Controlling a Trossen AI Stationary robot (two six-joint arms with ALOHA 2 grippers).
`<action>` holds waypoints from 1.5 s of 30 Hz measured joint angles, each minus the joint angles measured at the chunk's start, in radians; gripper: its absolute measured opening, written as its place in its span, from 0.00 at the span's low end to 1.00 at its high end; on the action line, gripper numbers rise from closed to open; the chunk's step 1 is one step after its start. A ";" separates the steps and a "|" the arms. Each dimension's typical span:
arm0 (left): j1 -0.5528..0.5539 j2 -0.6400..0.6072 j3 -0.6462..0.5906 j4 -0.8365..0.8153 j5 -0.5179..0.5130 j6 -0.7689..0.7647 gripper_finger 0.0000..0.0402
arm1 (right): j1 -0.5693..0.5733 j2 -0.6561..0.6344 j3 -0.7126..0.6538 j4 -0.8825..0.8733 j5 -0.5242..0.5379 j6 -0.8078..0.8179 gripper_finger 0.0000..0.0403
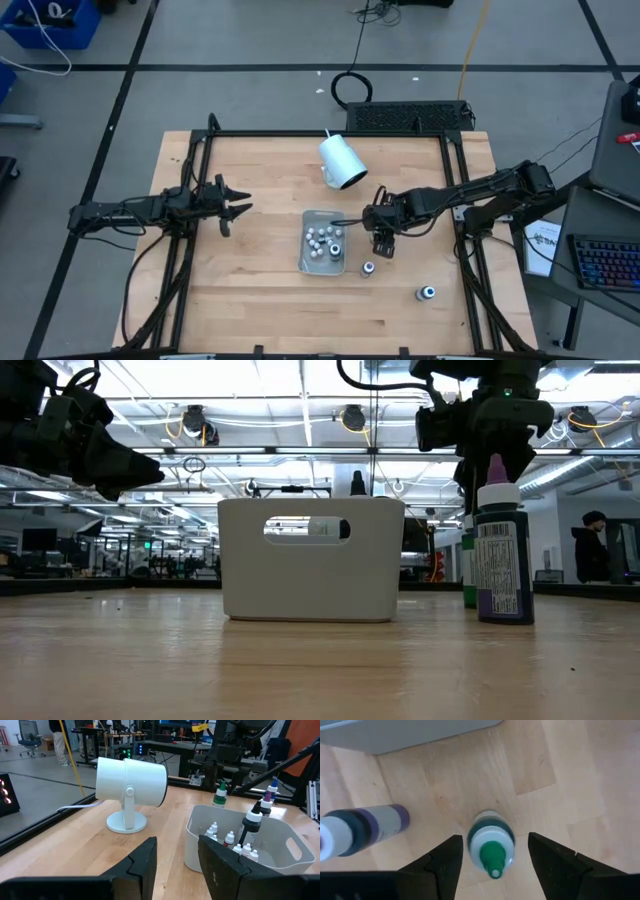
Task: Pick & Place food coloring
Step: Put the big green food coloring bottle into the gray bin
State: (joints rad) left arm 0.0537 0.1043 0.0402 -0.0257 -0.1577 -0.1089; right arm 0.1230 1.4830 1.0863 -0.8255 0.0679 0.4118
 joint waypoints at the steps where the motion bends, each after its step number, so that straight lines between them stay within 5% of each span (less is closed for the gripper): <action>1: 0.000 0.000 0.000 0.000 0.000 0.000 0.37 | 0.000 0.000 0.000 0.003 -0.013 0.005 0.53; 45: 0.000 0.000 0.000 0.000 0.000 0.000 0.37 | 0.001 0.006 -0.050 0.059 -0.017 -0.008 0.53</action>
State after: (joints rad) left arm 0.0536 0.1043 0.0402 -0.0260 -0.1577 -0.1089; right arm 0.1242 1.4887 1.0367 -0.7666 0.0513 0.4038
